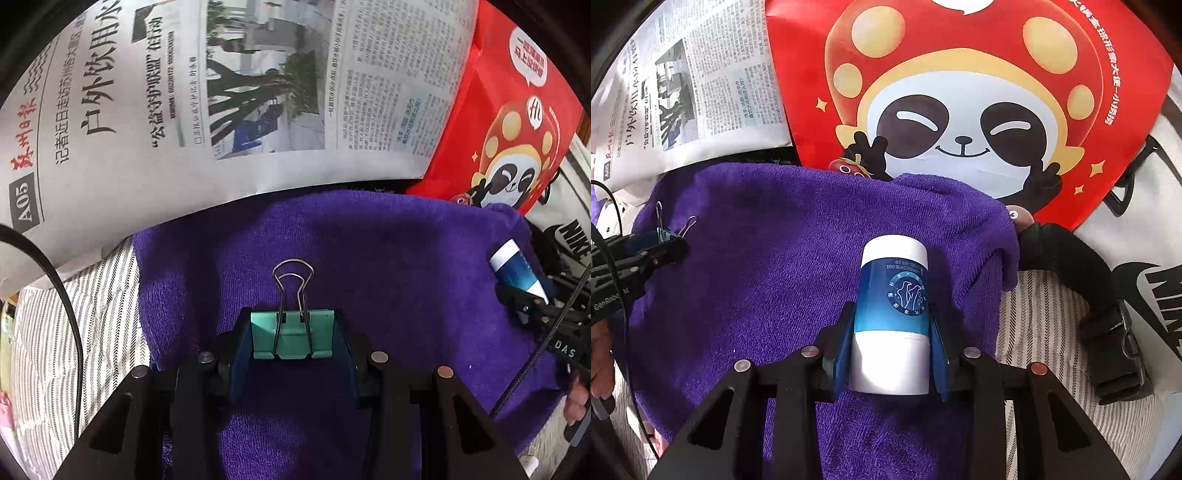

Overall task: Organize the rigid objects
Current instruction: 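Carry the clip with the left gripper while the right gripper carries the bottle onto the purple towel, then open the left gripper releasing the clip while the right gripper releases the bottle on the towel, then grasp the white charger plug with the left gripper, then grasp the blue Vaseline tin with the right gripper while the left gripper holds the plug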

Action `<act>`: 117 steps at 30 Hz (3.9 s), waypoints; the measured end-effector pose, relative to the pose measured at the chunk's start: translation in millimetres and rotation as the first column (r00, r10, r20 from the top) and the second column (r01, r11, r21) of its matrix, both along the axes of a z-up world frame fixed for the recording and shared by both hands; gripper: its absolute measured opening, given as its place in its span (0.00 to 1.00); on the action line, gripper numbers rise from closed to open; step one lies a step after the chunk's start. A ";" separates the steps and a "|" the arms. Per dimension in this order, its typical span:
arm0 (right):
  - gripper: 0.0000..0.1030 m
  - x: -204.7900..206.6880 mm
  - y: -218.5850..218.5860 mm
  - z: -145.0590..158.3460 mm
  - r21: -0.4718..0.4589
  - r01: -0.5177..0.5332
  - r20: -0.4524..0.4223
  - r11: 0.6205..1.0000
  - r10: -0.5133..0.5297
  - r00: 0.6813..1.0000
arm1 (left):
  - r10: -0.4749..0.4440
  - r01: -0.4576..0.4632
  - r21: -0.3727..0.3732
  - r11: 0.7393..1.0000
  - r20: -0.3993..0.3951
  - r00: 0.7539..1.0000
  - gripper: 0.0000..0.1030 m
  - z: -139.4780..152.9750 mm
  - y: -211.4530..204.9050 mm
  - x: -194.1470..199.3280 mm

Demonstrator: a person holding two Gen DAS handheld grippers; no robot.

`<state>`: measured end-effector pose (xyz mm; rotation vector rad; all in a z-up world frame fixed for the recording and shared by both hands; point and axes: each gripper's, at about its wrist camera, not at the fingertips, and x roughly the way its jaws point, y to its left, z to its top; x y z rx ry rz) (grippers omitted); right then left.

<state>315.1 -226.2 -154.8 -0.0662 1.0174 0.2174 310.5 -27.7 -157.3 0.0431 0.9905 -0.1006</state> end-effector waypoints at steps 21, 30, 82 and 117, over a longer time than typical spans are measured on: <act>0.57 -5.3 10.0 4.3 0.007 -0.103 -0.022 0.995 0.103 0.994 | -0.007 0.011 0.064 0.998 -0.057 0.998 0.59 -2.2 -12.7 -1.3; 0.66 -17.8 -4.7 48.8 0.054 -0.061 0.087 0.997 0.056 0.995 | -0.003 0.006 0.068 0.998 -0.033 0.999 0.62 21.8 -18.0 -45.4; 0.66 -263.5 -11.7 26.3 0.156 -0.043 0.084 0.987 0.030 0.996 | -0.018 0.018 0.045 0.999 -0.009 1.000 0.41 14.2 49.3 -165.1; 0.38 -256.4 -1.1 4.1 0.053 -0.040 0.098 0.998 0.035 0.995 | -0.021 0.023 -0.049 0.999 0.048 0.999 0.40 16.7 66.3 -181.2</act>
